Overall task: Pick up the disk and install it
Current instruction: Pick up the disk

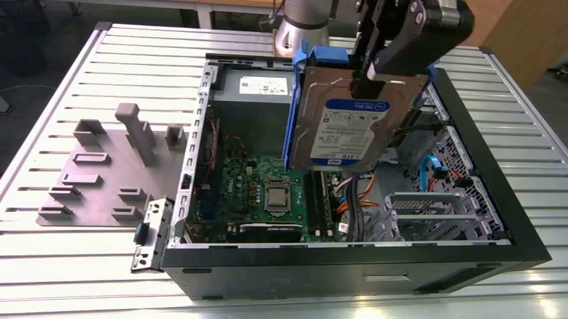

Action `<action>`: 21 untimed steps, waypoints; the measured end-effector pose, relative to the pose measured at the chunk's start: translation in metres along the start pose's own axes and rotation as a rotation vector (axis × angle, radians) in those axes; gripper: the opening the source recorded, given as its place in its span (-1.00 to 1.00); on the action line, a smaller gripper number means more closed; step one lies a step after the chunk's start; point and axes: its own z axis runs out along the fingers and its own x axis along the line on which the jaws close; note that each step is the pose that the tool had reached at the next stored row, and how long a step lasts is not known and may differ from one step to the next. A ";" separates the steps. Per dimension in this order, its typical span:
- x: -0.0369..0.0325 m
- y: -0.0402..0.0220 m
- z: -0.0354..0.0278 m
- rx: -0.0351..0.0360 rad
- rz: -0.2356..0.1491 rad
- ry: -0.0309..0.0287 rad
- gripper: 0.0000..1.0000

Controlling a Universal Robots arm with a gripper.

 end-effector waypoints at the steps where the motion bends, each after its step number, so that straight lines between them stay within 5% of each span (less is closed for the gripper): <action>1: -0.0044 0.0001 0.0007 0.0002 0.000 0.0006 -0.31; 5: -0.0174 0.0002 0.0040 0.0021 0.000 -0.0030 -0.31; 16: -0.0182 0.0003 0.0021 0.0019 0.000 -0.0027 -0.31; 21: -0.0085 -0.0009 0.0019 0.0019 0.000 -0.0027 -0.31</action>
